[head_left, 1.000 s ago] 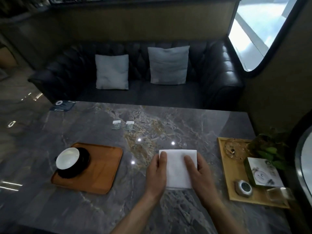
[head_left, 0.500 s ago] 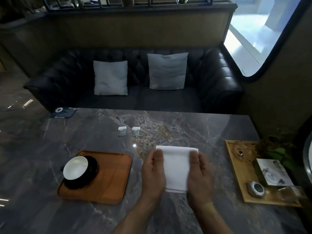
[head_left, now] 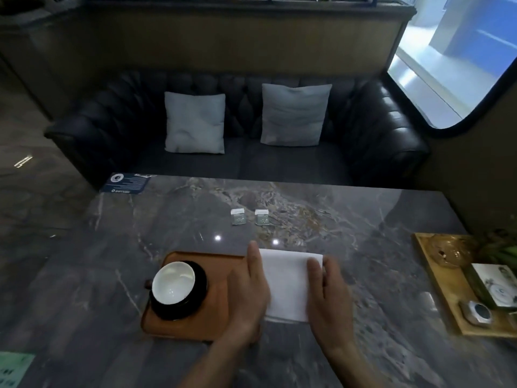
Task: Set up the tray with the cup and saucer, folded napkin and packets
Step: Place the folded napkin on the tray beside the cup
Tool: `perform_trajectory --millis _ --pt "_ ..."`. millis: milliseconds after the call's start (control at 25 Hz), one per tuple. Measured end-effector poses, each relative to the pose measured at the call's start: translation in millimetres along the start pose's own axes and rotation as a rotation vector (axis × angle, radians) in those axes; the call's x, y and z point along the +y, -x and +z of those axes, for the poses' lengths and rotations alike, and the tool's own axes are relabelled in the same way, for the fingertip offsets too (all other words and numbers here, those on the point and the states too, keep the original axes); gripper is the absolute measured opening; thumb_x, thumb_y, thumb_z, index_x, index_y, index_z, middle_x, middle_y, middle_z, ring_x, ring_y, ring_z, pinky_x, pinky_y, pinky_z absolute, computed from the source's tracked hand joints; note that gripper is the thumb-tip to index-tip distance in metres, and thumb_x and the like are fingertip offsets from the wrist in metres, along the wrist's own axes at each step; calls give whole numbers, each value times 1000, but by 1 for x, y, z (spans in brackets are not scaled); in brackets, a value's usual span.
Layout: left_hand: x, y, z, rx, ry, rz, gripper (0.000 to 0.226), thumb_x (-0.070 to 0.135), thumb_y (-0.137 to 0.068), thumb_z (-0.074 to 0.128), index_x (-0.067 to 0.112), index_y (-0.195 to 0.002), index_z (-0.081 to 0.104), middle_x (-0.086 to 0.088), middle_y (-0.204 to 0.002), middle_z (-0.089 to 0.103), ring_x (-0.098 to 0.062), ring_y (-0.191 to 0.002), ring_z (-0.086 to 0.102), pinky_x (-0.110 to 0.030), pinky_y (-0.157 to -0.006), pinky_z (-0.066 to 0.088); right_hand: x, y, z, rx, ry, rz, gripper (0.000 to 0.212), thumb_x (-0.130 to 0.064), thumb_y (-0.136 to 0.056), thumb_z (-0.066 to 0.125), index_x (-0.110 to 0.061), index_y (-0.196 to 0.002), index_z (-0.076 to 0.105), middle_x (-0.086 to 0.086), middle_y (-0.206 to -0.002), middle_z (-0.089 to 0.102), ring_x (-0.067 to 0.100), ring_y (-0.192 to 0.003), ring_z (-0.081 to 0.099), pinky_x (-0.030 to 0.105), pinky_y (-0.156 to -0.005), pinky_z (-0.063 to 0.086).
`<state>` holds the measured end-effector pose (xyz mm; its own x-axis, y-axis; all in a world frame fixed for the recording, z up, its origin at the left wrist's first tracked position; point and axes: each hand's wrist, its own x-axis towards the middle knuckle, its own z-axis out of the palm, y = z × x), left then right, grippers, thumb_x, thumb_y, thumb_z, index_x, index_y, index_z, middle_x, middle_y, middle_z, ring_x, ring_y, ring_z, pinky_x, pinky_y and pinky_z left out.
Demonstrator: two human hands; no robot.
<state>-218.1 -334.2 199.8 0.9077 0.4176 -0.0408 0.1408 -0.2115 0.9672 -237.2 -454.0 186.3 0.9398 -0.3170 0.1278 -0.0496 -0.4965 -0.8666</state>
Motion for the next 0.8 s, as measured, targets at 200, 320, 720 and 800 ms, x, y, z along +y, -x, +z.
perform_trajectory --millis 200,320,720,800 --pt "-11 -30 -22 32 274 -50 43 72 -89 34 53 -72 68 32 -68 68 17 -66 62 -1 -54 42 -29 3 44 100 -422 149 32 -39 -98 49 -17 -77 58 -10 -70 62 -2 -60 50 15 -56 42" --pt "-17 -42 -24 -154 477 -326 63 83 -69 47 27 -72 76 1 -76 77 -14 -73 74 -27 -63 59 -39 3 56 7 -684 338 29 -47 -88 54 -22 -80 66 -1 -73 68 11 -66 61 30 -56 52" --pt "-32 -53 -30 -150 261 -457 87 94 -58 37 20 -82 75 -4 -83 77 -23 -80 73 -41 -75 58 -19 -16 64 -121 -620 357 30 -49 -89 51 -23 -80 65 1 -75 65 11 -68 57 29 -58 48" --pt "-43 -54 -34 -185 198 -435 87 88 -69 31 14 -91 73 -1 -90 77 -17 -87 72 -34 -79 55 -2 -19 65 -156 -538 345 28 -43 -97 49 -22 -83 62 -6 -73 65 4 -63 55 18 -54 45"
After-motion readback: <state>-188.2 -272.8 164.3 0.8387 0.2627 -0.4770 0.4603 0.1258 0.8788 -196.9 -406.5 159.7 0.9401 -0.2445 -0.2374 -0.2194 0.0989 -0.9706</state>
